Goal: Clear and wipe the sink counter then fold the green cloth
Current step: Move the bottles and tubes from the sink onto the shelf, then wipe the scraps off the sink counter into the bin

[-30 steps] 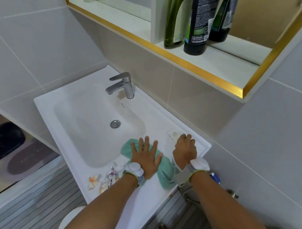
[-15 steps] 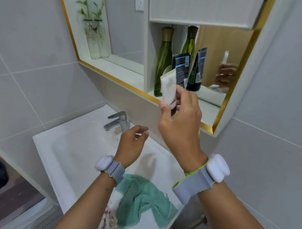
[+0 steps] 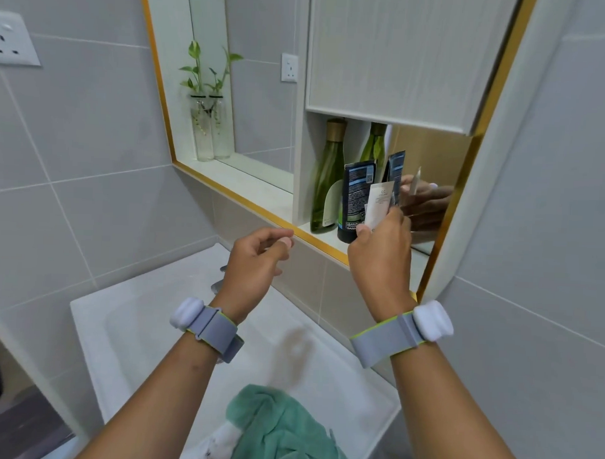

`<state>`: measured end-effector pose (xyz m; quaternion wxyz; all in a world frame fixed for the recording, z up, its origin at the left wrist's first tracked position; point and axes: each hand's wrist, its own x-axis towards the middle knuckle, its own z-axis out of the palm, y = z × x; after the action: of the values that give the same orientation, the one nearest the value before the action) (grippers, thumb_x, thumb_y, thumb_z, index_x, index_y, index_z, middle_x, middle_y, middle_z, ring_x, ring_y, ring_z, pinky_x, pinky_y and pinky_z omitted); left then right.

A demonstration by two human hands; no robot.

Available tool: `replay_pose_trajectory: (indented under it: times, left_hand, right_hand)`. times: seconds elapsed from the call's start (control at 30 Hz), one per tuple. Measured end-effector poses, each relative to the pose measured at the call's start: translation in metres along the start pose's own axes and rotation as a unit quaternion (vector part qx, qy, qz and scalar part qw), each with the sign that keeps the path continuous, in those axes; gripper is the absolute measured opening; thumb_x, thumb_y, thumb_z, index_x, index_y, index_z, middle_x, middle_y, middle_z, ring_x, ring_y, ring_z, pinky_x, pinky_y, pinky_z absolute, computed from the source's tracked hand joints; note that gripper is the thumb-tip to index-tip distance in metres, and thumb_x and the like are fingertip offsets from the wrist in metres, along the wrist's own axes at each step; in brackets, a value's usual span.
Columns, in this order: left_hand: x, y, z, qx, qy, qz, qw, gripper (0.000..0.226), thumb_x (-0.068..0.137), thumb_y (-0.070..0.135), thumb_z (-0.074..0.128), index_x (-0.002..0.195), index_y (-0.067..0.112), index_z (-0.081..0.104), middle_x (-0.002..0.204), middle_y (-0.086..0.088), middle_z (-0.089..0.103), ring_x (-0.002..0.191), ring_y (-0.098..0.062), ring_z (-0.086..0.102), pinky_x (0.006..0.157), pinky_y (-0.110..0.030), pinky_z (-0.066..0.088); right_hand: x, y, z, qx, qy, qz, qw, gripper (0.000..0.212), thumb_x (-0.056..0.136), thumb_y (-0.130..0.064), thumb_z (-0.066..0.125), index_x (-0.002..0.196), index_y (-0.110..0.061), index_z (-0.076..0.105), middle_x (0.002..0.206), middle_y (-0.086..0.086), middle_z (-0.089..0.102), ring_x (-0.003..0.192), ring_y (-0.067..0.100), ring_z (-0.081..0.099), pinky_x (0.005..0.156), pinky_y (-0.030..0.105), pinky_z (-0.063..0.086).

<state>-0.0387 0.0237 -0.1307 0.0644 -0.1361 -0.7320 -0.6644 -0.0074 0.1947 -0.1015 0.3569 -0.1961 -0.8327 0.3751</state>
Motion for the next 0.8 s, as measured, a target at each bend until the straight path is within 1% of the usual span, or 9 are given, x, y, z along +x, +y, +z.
replay_pose_trajectory:
  times: [0.13, 0.2, 0.27, 0.33, 0.43, 0.5, 0.57, 0.67, 0.8]
  left_hand:
    - [-0.001, -0.003, -0.002, 0.001, 0.006, -0.003, 1.0, 0.021, 0.096, 0.02, 0.056, 0.11, 0.023, 0.072, 0.104, 0.0, 0.073, 0.097, -0.02, 0.069, 0.082, -0.043, 0.06]
    - [-0.003, -0.004, -0.005, -0.002, 0.014, -0.009, 1.0, 0.02, 0.095, 0.02, 0.057, 0.108, 0.023, 0.072, 0.103, 0.0, 0.074, 0.096, -0.021, 0.069, 0.082, -0.044, 0.06]
    - [-0.007, -0.007, -0.009, -0.012, 0.035, -0.018, 0.999, 0.019, 0.095, 0.018, 0.058, 0.105, 0.022, 0.073, 0.102, -0.002, 0.074, 0.095, -0.023, 0.069, 0.082, -0.046, 0.059]
    - [-0.015, -0.008, -0.014, -0.02, 0.056, -0.028, 0.998, 0.019, 0.094, 0.015, 0.058, 0.104, 0.02, 0.073, 0.101, -0.004, 0.074, 0.094, -0.026, 0.069, 0.081, -0.047, 0.058]
    - [-0.035, -0.014, -0.026, -0.027, 0.095, -0.038, 0.994, 0.018, 0.095, 0.012, 0.057, 0.101, 0.016, 0.073, 0.099, -0.008, 0.075, 0.094, -0.031, 0.069, 0.077, -0.046, 0.058]
    - [-0.056, -0.024, -0.043, -0.021, 0.132, -0.053, 0.99, 0.018, 0.095, 0.011, 0.056, 0.101, 0.015, 0.073, 0.097, -0.009, 0.074, 0.091, -0.032, 0.068, 0.075, -0.046, 0.058]
    - [-0.076, -0.033, -0.056, -0.021, 0.152, -0.068, 0.986, 0.017, 0.094, 0.011, 0.056, 0.1, 0.013, 0.073, 0.095, -0.011, 0.074, 0.087, -0.033, 0.068, 0.074, -0.047, 0.058]
    - [-0.117, -0.056, -0.092, -0.014, 0.215, -0.106, 0.971, 0.016, 0.094, 0.012, 0.057, 0.097, 0.013, 0.073, 0.093, -0.01, 0.073, 0.077, -0.026, 0.067, 0.066, -0.043, 0.056]
    - [-0.187, -0.098, -0.147, -0.001, 0.322, -0.18, 0.929, 0.016, 0.094, 0.013, 0.056, 0.095, 0.012, 0.072, 0.088, -0.01, 0.073, 0.07, -0.022, 0.064, 0.059, -0.034, 0.05]
  right_hand:
    - [-0.002, 0.004, 0.0, -0.003, 0.004, -0.002, 1.0, 0.064, 0.088, -0.027, 0.066, 0.14, -0.013, 0.032, 0.138, 0.008, 0.045, 0.128, 0.026, 0.049, 0.095, 0.039, 0.052]
    - [-0.008, 0.002, -0.003, -0.004, 0.012, -0.016, 1.0, 0.078, 0.086, -0.037, 0.066, 0.147, -0.018, 0.022, 0.147, 0.005, 0.037, 0.135, 0.025, 0.042, 0.1, 0.042, 0.05]
    - [-0.019, -0.008, -0.006, 0.001, 0.007, -0.035, 0.999, 0.083, 0.087, -0.044, 0.063, 0.151, -0.023, 0.013, 0.155, 0.001, 0.026, 0.142, 0.023, 0.031, 0.105, 0.043, 0.045]
    - [-0.037, -0.018, -0.011, -0.001, 0.038, -0.096, 0.995, 0.079, 0.089, -0.045, 0.06, 0.15, -0.021, 0.017, 0.154, 0.001, 0.028, 0.142, 0.021, 0.029, 0.107, 0.044, 0.044]
    - [-0.072, -0.032, -0.015, 0.015, 0.069, -0.211, 0.975, 0.065, 0.09, -0.039, 0.056, 0.145, -0.012, 0.033, 0.145, 0.005, 0.041, 0.137, 0.019, 0.034, 0.112, 0.039, 0.036]
    - [-0.1, -0.041, -0.005, 0.035, 0.026, -0.247, 0.968, 0.058, 0.091, -0.037, 0.055, 0.141, -0.011, 0.041, 0.14, 0.005, 0.046, 0.132, 0.019, 0.039, 0.11, 0.035, 0.034]
    - [-0.123, -0.044, 0.007, 0.062, -0.021, -0.269, 0.961, 0.048, 0.091, -0.035, 0.054, 0.134, -0.014, 0.049, 0.132, 0.002, 0.052, 0.123, 0.017, 0.044, 0.103, 0.03, 0.037]
    - [-0.166, -0.046, 0.046, 0.123, -0.164, -0.28, 0.938, 0.028, 0.092, -0.032, 0.053, 0.118, -0.022, 0.057, 0.117, -0.007, 0.057, 0.109, 0.013, 0.046, 0.092, 0.031, 0.042]
    - [-0.25, -0.043, 0.109, 0.154, -0.391, -0.214, 0.882, 0.017, 0.095, -0.037, 0.048, 0.106, -0.031, 0.058, 0.107, -0.016, 0.058, 0.105, 0.012, 0.051, 0.085, 0.029, 0.045]
